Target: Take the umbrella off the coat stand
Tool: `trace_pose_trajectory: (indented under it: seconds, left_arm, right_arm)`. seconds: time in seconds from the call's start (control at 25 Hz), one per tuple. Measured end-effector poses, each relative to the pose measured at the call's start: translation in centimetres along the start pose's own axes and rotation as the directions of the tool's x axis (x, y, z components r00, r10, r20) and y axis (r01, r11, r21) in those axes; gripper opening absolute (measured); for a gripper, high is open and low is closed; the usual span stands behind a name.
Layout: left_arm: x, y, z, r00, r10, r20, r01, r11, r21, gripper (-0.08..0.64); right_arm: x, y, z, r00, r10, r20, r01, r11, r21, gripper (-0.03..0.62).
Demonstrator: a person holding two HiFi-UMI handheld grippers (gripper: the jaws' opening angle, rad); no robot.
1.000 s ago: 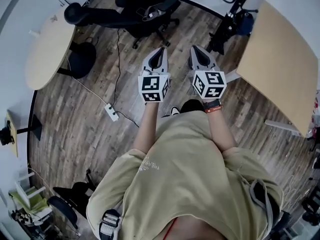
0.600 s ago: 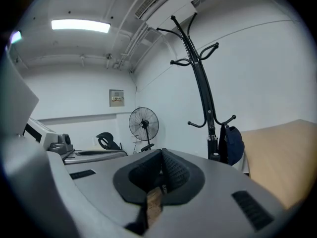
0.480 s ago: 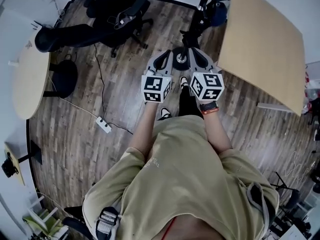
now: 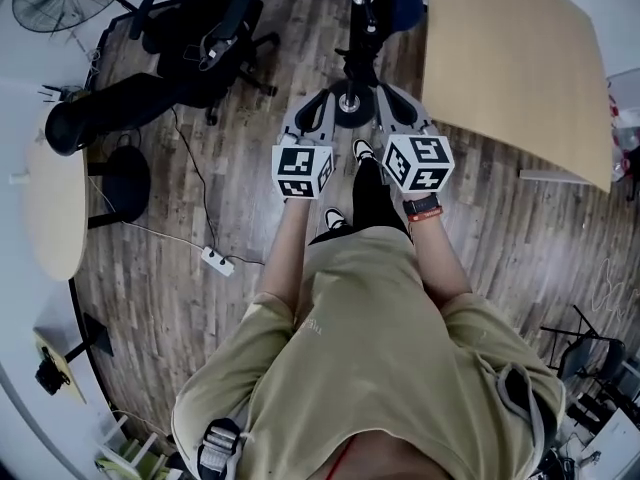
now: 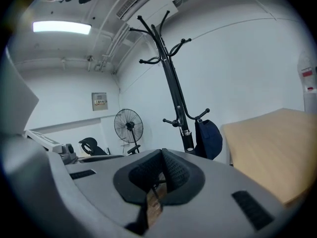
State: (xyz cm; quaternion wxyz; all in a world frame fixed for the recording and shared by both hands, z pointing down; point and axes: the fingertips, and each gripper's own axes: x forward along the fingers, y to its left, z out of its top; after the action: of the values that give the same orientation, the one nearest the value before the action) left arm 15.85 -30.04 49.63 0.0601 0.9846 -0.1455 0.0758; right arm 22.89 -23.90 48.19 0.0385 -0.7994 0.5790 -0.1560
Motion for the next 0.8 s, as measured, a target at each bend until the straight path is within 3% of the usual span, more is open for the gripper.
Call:
trace_pose_trajectory:
  seconds: [0.24, 0.48, 0.8]
  left_arm:
    - [3.7, 0.2, -1.3, 0.998, -0.056, -0.037, 0.057, 0.998, 0.033, 0.026]
    - [8.1, -0.8, -1.8, 0.979, -0.180, -0.097, 0.186, 0.981, 0.056, 0.028]
    - [11.7, 0.0, -3.1, 0.978, -0.177, -0.109, 0.183, 0.982, 0.050, 0.028]
  right_arm:
    - [1.2, -2.1, -0.6, 0.999, -0.003, -0.032, 0.003, 1.000, 0.012, 0.002]
    - [2.6, -3.9, -0.6, 0.998, 0.006, -0.055, -0.007, 1.000, -0.015, 0.002]
    - [4.0, -5.6, -0.7, 0.997, 0.019, -0.071, -0.018, 1.000, 0.022, 0.002]
